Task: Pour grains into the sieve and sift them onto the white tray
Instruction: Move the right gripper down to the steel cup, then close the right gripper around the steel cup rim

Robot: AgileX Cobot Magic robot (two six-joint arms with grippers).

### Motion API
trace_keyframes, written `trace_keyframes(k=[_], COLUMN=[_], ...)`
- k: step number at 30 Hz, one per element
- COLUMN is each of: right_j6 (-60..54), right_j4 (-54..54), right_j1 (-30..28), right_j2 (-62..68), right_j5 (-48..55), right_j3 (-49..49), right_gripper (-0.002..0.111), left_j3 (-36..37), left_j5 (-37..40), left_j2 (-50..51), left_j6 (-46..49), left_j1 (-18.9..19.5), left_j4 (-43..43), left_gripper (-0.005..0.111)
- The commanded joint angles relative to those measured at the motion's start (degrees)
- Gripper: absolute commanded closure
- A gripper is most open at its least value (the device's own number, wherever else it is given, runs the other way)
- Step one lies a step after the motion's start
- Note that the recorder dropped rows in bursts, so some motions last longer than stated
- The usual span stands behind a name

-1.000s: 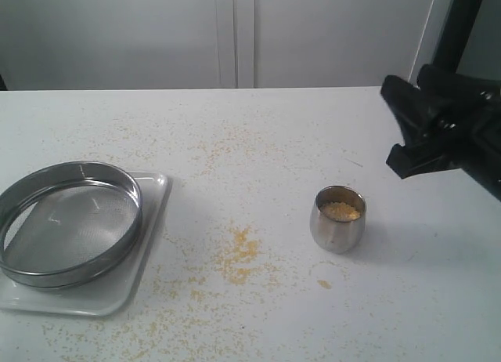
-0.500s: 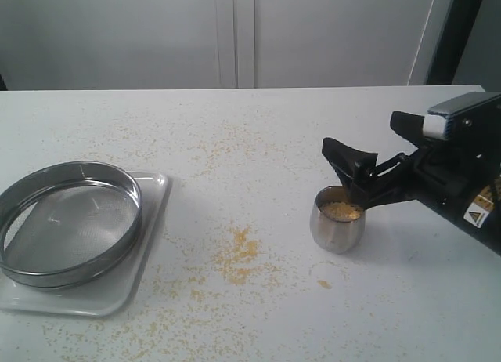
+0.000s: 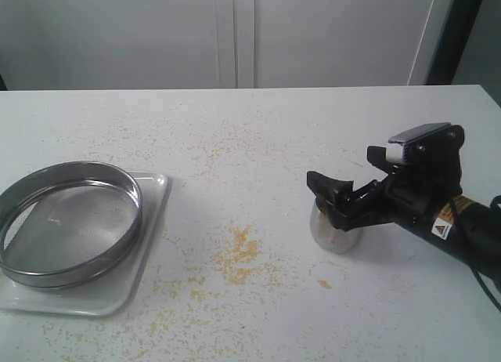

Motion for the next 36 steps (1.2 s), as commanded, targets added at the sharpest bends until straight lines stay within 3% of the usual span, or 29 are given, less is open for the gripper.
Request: trace_keyframes(k=[1,36], right_j6=[-1.4,-7.1], right_j4=[-0.1,-0.5], right_j1=[0.6,0.6], right_j2=[3.7,17.1], right_j5=[-1.7,-2.9], right_j3=[-1.1,-5.0], right_gripper=[0.008,0.008], left_j3=[0.2,0.2], left_j5=[-0.2,-0.2], left_j2=[-0.2,-0.2], left_j6=[0.1,0.1], left_j1=[-0.3,-0.3], left_j4=[-0.2,-0.2], left_gripper=[0.106,0.106])
